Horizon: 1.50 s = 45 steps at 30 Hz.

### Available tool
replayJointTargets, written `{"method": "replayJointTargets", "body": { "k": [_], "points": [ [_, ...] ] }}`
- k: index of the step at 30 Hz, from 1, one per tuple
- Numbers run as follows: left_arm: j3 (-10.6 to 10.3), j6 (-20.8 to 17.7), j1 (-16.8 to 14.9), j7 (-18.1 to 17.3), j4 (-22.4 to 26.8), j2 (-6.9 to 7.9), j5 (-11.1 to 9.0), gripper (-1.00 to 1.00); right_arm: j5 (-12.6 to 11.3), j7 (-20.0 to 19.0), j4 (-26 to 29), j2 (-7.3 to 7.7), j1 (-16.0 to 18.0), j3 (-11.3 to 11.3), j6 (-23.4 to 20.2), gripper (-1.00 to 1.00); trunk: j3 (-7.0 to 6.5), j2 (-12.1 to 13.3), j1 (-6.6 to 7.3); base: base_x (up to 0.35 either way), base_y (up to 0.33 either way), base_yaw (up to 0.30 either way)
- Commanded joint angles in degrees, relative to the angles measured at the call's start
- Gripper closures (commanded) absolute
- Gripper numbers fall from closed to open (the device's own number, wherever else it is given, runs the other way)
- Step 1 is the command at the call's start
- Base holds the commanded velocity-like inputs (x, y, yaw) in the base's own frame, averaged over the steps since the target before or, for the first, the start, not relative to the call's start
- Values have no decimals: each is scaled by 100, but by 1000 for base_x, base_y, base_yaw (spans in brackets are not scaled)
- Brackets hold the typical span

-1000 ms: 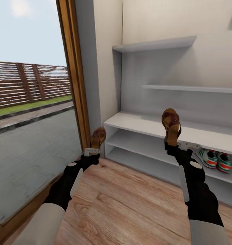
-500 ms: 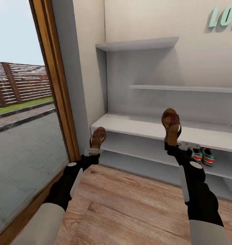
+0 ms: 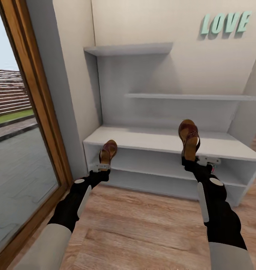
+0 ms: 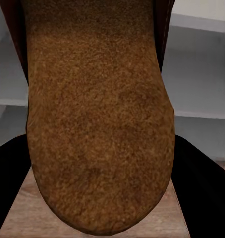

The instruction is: Pick up the two gym shoes and the two sandals from the corridor floor and place them onto the hallstand (shoe rack) in the corridor, making sure they are on the rack and not on the floor. Arrange them so the two gym shoes are next to each other and the two sandals are next to each other.

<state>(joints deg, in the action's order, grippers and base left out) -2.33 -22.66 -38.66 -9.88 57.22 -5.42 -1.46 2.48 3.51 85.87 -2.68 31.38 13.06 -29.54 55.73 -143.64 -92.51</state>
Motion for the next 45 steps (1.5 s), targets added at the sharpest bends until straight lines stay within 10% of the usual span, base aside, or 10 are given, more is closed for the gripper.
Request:
{"method": "replayJointTargets", "body": {
  "k": [1,17,28,45],
  "points": [
    [5,-37,-2,-14,10,-1,-21,100,7,9,7,-5,4,3,-35,100,6,-3,1,0,66,-292],
    [23,-58,-2,9,17,41,8,100,13,9,8,-5,6,11,-35,100,6,-3,1,0,72,-109],
    [40,-351,-2,29,5,68,14,100,4,2,64,21,6,87,-35,100,250,-17,-27,0,0,0],
    [57,-16,-19,102,-1237,45,25,100,-11,-5,78,35,4,1234,-35,100,250,-17,-27,0,0,0]
  ]
}}
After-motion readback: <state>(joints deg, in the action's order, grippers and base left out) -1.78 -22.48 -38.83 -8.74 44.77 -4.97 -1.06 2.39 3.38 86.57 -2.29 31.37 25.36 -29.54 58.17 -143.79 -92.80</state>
